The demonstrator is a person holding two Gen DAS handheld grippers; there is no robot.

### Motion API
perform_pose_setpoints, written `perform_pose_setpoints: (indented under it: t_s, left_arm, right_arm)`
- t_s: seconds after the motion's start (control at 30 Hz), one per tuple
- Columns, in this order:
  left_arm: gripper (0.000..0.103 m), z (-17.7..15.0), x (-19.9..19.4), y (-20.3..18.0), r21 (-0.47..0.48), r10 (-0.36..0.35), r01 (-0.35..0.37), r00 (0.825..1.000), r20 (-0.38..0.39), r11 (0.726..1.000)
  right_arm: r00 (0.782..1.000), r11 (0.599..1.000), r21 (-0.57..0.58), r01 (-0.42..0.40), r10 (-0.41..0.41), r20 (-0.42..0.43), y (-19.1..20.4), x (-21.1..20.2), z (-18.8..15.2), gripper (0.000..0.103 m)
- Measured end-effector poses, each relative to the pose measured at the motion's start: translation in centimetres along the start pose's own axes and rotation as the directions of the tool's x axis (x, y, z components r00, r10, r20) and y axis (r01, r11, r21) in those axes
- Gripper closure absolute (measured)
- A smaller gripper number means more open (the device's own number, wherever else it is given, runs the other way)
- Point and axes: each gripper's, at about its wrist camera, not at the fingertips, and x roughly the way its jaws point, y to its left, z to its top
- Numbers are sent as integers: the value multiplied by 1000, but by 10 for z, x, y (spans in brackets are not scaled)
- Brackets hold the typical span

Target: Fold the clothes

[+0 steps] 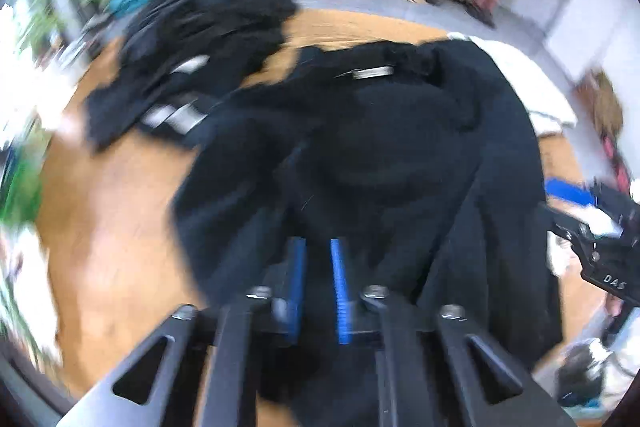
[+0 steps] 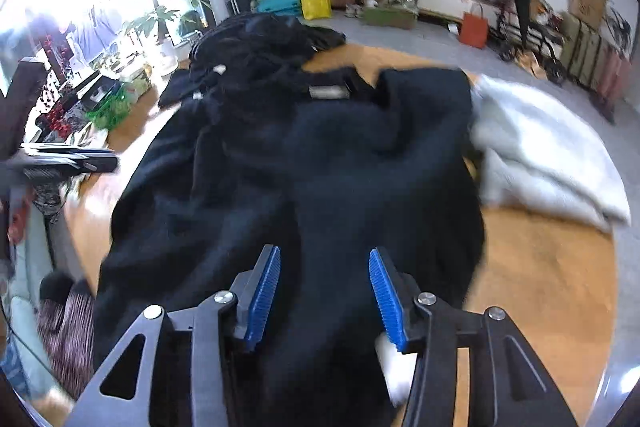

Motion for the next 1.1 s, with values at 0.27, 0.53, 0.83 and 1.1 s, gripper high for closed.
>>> perform_pose_setpoints:
  t_s: [0.27, 0.53, 0.83, 1.1]
  left_arm:
    - [97, 40, 65, 44, -73, -65, 60, 995, -74, 996]
    - [100, 49, 71, 124, -209, 19, -24, 999, -28, 978]
    - [100, 66, 73, 126, -246, 123, -133, 991, -54, 960]
    - [100, 86, 76, 63, -102, 29, -32, 999, -26, 994]
  right_arm:
    - [979, 995, 1, 96, -94, -183, -17, 121, 59, 74]
    - [976, 990, 57, 129, -116, -183, -47, 158, 93, 82]
    - [994, 989, 133, 62, -49, -99, -48, 149, 103, 78]
    - [985, 996, -64, -54, 43, -170, -5, 46, -8, 76]
